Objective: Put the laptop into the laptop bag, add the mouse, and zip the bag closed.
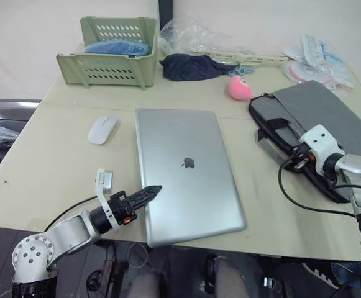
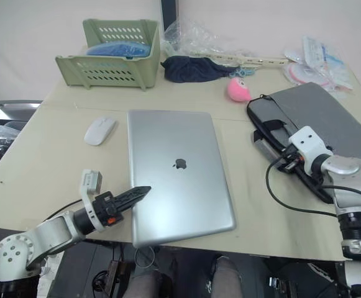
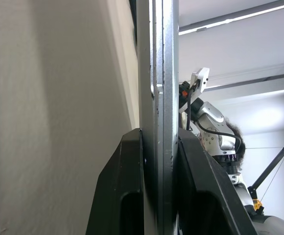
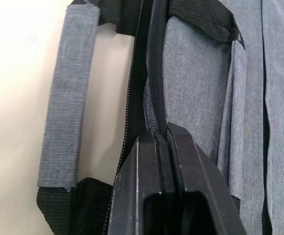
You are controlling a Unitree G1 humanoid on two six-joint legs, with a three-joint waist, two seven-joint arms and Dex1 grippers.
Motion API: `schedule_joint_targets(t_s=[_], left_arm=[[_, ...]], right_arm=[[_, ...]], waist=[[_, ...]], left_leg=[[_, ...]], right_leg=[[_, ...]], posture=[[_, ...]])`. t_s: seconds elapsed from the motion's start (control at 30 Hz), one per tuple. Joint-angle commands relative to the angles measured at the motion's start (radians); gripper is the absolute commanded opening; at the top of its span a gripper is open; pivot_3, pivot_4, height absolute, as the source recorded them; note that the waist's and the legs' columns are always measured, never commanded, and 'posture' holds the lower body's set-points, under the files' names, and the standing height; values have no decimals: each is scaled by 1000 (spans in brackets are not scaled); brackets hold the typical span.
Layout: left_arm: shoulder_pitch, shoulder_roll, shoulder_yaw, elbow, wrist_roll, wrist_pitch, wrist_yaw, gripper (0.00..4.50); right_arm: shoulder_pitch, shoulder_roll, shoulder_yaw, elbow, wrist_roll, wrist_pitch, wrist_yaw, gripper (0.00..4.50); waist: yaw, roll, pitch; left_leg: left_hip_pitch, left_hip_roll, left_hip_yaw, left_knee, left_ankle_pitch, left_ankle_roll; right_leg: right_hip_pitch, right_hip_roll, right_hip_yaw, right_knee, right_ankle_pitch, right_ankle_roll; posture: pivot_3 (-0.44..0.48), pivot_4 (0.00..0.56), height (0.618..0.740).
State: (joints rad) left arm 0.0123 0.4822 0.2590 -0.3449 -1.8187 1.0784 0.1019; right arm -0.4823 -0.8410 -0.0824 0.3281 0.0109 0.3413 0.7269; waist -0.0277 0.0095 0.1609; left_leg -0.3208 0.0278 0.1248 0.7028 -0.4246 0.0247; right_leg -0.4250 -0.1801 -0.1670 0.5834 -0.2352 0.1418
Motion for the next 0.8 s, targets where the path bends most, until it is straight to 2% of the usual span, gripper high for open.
schedule_joint_targets(t_s=[0.03,0.23,0.47,0.57,0.8], left_arm=[[0,16,-6,-78,-87,-53,-52,319],[-24,50,-51,-57,-85,-78,-75,319],[-94,96,-74,5,-103,-71,-112,319],[-131,91,-79,52,-149,-78,-100,319],[-271,54,-115,217,-154,16,-80,319]], right_arm=[[2,-32,-53,-64,42,51,22,13],[-34,-55,-111,-196,170,319,78,13],[-84,-45,-135,-288,276,553,61,13],[-116,-39,-153,-326,325,641,49,13],[-208,-2,-164,-396,409,793,0,13]], waist=[[0,1,0],[0,3,2],[0,3,2],[0,3,2],[-1,3,2]], left_leg=[[0,0,0,0,0,0],[0,0,0,0,0,0],[0,0,2,-1,0,0],[0,0,2,-1,0,0],[0,-1,2,-2,0,0]], right_leg=[[0,0,0,0,0,0],[0,0,0,0,0,0],[0,1,0,-1,0,0],[0,1,0,-1,0,0],[0,1,-1,-1,0,0]], posture=[[0,150,740],[0,150,740],[0,150,740],[0,150,740],[0,150,740]])
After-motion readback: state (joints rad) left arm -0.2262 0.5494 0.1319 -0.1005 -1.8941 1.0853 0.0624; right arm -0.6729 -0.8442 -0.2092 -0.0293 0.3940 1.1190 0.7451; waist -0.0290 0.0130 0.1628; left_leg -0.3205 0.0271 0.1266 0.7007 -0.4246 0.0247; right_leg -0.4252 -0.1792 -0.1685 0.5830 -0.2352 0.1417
